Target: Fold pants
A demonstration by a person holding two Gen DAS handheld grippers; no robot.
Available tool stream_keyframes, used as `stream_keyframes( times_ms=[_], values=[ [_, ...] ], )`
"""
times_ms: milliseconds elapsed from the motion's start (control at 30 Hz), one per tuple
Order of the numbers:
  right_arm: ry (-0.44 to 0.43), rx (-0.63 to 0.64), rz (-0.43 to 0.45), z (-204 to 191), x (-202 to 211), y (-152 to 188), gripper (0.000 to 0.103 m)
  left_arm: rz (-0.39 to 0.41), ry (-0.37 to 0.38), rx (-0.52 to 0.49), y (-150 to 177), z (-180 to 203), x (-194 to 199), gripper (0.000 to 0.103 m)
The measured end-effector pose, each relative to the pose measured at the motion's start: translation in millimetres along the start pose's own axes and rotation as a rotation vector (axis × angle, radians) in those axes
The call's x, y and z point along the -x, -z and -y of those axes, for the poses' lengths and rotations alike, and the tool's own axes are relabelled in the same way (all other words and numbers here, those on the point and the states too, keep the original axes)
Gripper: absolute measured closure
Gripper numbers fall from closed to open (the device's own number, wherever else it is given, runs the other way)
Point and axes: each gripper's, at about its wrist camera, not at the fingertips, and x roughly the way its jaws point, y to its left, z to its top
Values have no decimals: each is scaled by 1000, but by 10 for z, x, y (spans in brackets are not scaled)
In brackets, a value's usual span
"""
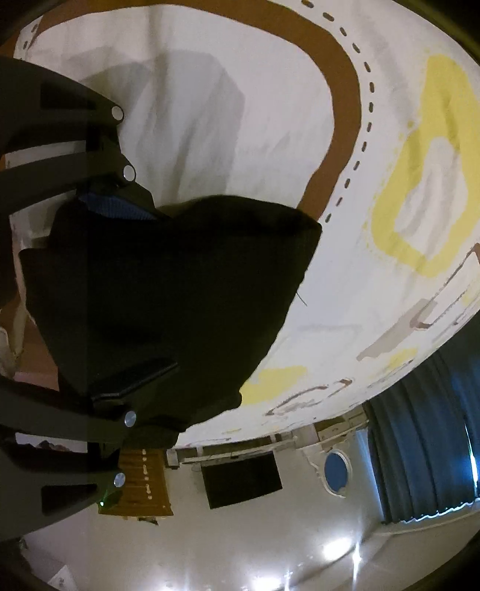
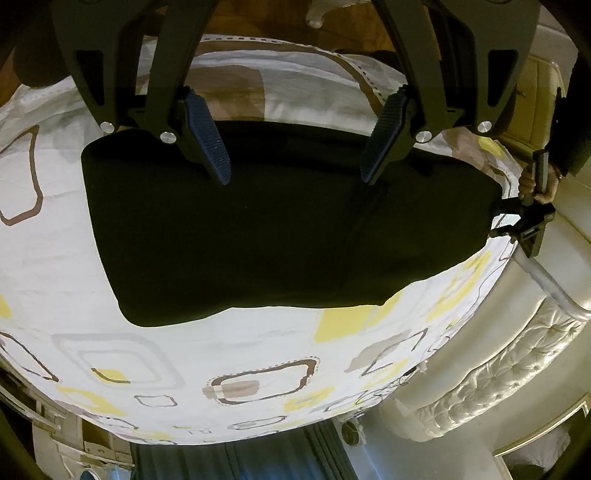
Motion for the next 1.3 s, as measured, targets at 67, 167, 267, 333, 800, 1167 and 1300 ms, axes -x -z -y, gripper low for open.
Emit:
stream_keyframes(
  times_ms=[67, 167, 267, 333, 800, 1167, 1300],
  values=[
    [0, -3, 0, 5, 5, 5, 30, 5, -18, -5, 15, -7, 8, 46],
    [-8, -14, -4, 27, -13, 2, 30, 4, -52, 1, 41, -67, 60, 77],
    [-8, -15, -9, 34, -43, 9, 30, 6, -61, -18, 78, -2, 39, 86],
    [-8, -16, -8, 44, -44, 5, 30, 20, -83, -48, 87, 111, 40, 87],
    [-21, -50, 41, 192, 77, 11, 30, 72, 71, -234, 178, 1614, -165, 88],
    [-40, -99, 88, 401, 257, 43, 30, -32, 143, -373, 520, 2679, -1025, 88],
    [-44, -117, 100, 472, 299, 55, 30, -77, 143, -393, 635, 2932, -1399, 88]
  ],
)
